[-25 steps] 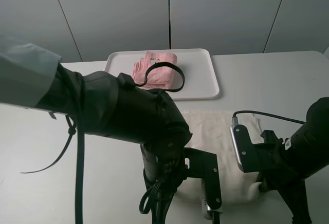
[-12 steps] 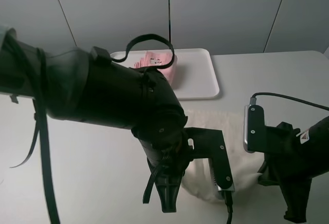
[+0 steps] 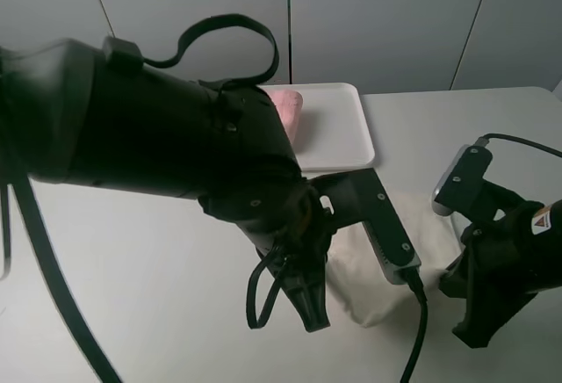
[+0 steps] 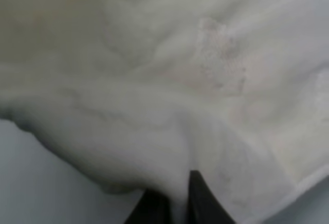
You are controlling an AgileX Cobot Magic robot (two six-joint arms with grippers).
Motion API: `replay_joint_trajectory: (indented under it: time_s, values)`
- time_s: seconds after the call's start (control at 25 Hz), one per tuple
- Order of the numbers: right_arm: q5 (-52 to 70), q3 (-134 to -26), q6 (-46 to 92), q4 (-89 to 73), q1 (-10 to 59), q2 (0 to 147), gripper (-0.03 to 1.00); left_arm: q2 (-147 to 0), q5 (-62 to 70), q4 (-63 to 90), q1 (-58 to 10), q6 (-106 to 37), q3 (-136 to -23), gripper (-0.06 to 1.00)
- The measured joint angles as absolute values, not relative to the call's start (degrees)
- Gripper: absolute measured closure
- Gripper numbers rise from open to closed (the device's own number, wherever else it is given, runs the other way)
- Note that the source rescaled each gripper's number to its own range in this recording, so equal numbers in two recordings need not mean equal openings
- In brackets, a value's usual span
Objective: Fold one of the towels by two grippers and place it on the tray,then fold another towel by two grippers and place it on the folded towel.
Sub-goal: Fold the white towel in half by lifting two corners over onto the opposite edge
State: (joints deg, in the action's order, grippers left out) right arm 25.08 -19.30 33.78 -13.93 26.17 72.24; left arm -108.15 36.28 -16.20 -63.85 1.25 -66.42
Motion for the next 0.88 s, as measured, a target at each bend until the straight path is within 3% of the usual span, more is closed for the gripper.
replay_joint_trajectory:
  time_s: [0.36,0.88]
  values:
    - [21.3,-21.5,16.4,-8.3,26.2,72.2,0.96,-108.2,36.3,-25.9,-63.8,17.9,-66.4,0.94]
    - [11.9,-21.5,4.0,-3.7,26.2,72.4,0.96,-108.2,36.1,-40.7,-61.3,41.3,-66.4,0.94]
